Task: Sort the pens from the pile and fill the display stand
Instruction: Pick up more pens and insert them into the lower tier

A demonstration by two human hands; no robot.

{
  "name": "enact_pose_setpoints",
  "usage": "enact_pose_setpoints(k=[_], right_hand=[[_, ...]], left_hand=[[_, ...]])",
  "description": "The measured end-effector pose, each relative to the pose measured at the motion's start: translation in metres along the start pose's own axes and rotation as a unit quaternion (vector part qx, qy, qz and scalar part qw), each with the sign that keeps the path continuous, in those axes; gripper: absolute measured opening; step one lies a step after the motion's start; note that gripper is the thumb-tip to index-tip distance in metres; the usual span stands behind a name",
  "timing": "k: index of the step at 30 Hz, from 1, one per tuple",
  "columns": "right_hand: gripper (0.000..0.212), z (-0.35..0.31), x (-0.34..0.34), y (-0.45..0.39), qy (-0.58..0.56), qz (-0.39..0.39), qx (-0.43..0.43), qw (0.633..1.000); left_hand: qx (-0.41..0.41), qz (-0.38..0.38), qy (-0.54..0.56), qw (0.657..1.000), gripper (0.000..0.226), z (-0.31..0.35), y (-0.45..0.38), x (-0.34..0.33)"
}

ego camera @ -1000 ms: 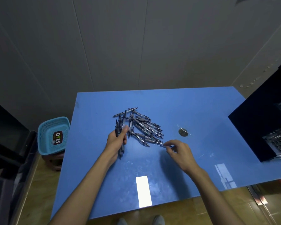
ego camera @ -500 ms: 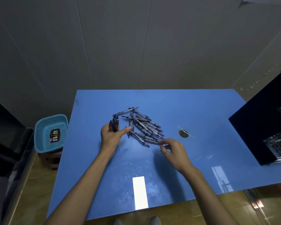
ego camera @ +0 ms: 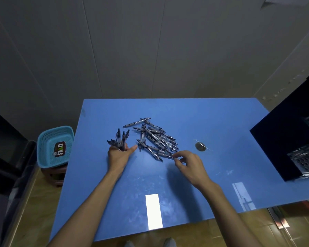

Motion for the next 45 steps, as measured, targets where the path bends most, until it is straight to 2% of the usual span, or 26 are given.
enact_pose_setpoints(k=[7, 11, 14, 18, 23, 29, 38, 45], right_hand=[[0.017, -0.008, 0.023, 0.005, -0.006, 0.019, -0.005, 1.0], [0.019, -0.007, 0.043, 0.012, -0.016, 0.041, -0.015, 0.999], [0.018, -0.002, 0.062, 0.024, -0.025, 0.073, -0.032, 0.996], [0.017, 0.01, 0.085, 0.044, -0.026, 0.106, -0.065, 0.992], [0.017, 0.036, 0.119, 0.077, -0.019, 0.144, -0.098, 0.984], [0.017, 0.077, 0.154, 0.126, -0.018, 0.184, -0.12, 0.975], [0.018, 0.162, 0.21, 0.228, -0.046, 0.209, -0.129, 0.968], [0.017, 0.228, 0.27, 0.297, -0.046, 0.221, -0.109, 0.968]], left_hand=[[-0.043, -0.001, -0.1, 0.994, 0.056, 0.031, 0.018, -0.003], [-0.051, -0.062, -0.141, 0.987, 0.035, 0.058, 0.025, -0.019], [-0.038, -0.112, -0.113, 0.986, 0.019, 0.073, 0.028, -0.038], [-0.01, -0.209, -0.008, 0.978, 0.021, 0.089, 0.039, -0.073], [-0.005, -0.318, -0.049, 0.947, 0.023, 0.104, 0.056, -0.126], [0.004, -0.382, -0.035, 0.924, 0.011, 0.109, 0.096, -0.193], [-0.059, -0.371, -0.032, 0.926, 0.018, 0.107, 0.203, -0.278], [-0.03, -0.346, -0.014, 0.938, 0.022, 0.096, 0.282, -0.35]])
Point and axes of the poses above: each hand's wrist, its own y-axis away from the middle knuckle, its own x-axis out of the back of the hand, z = x × y, the point moved 1 cm from there along -y, towards the middle knuckle, and after that the axes turned 7 degrees about -z, right-handed, at the moved point
